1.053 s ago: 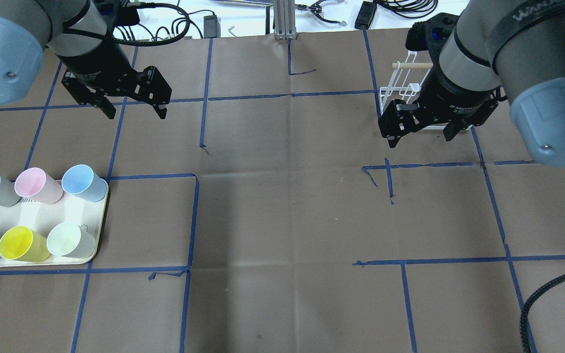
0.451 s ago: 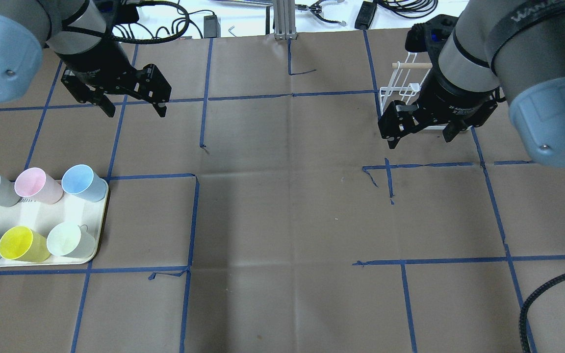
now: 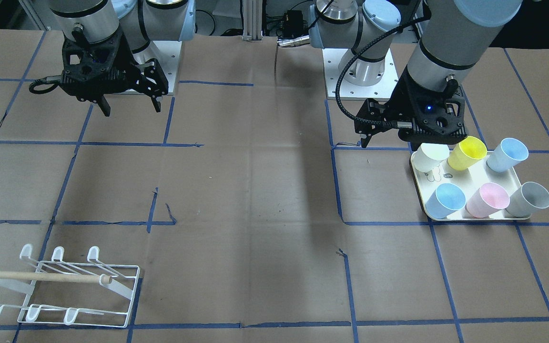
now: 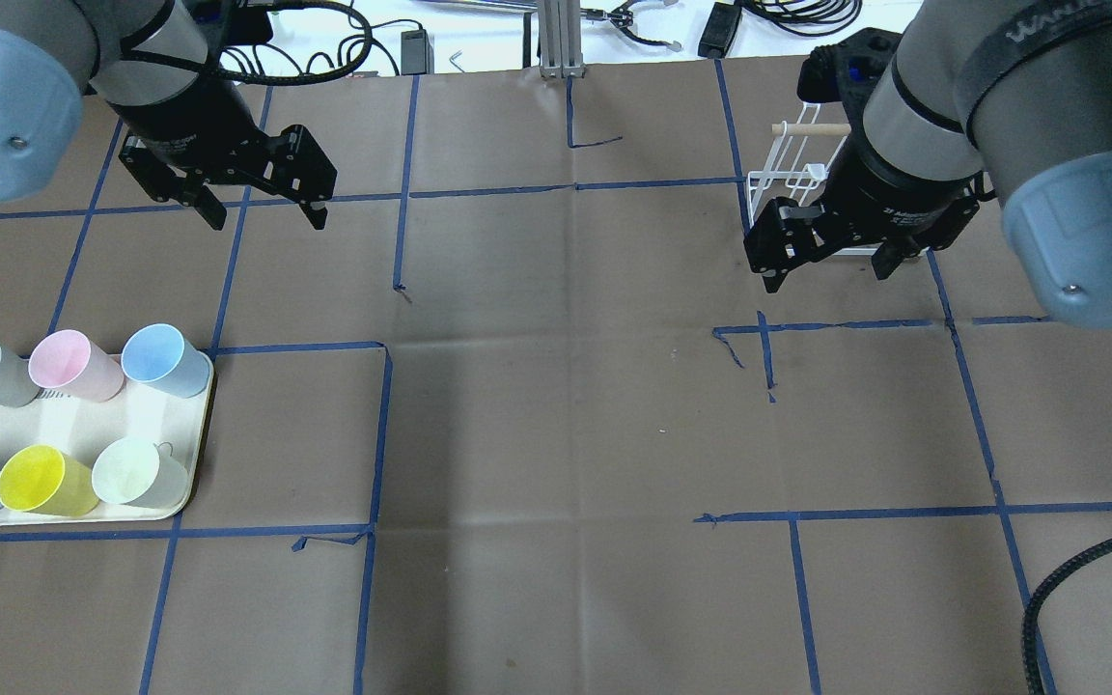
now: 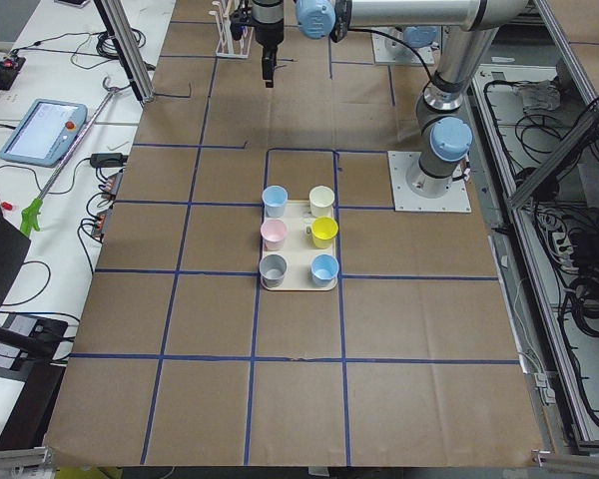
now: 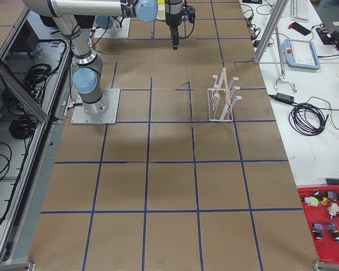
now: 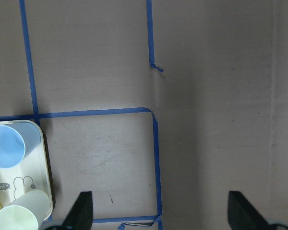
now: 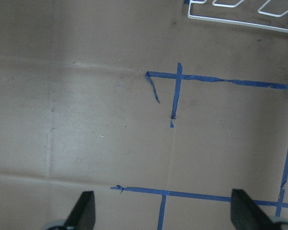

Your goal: Transfer IKEA cup to right arm and place on rack

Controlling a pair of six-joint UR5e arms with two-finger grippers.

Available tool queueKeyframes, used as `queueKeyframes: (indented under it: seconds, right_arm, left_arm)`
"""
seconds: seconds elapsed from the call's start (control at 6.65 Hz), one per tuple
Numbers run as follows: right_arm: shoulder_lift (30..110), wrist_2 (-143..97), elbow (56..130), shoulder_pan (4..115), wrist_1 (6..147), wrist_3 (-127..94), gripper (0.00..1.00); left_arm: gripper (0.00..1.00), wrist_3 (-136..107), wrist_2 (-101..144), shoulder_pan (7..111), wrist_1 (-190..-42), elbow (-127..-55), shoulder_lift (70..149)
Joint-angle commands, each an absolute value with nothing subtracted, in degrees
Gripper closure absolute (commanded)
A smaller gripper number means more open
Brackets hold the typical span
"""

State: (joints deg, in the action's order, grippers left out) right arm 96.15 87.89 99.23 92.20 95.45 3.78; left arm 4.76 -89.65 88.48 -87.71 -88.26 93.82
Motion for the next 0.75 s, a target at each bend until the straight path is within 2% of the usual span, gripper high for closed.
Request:
queueKeyframes:
  seconds: [0.0, 0.6]
  right_arm:
    - [96.15, 87.89, 99.23, 92.20, 95.45, 3.78, 0.00]
    - [96.15, 87.89, 99.23, 92.20, 95.45, 3.78, 0.00]
  left_arm:
    - [0.00, 5.36, -89.65, 87.90, -87.71, -89.46, 93.08]
    - [0.00, 14.81, -89.65, 77.99, -87.89, -92.70, 91.24]
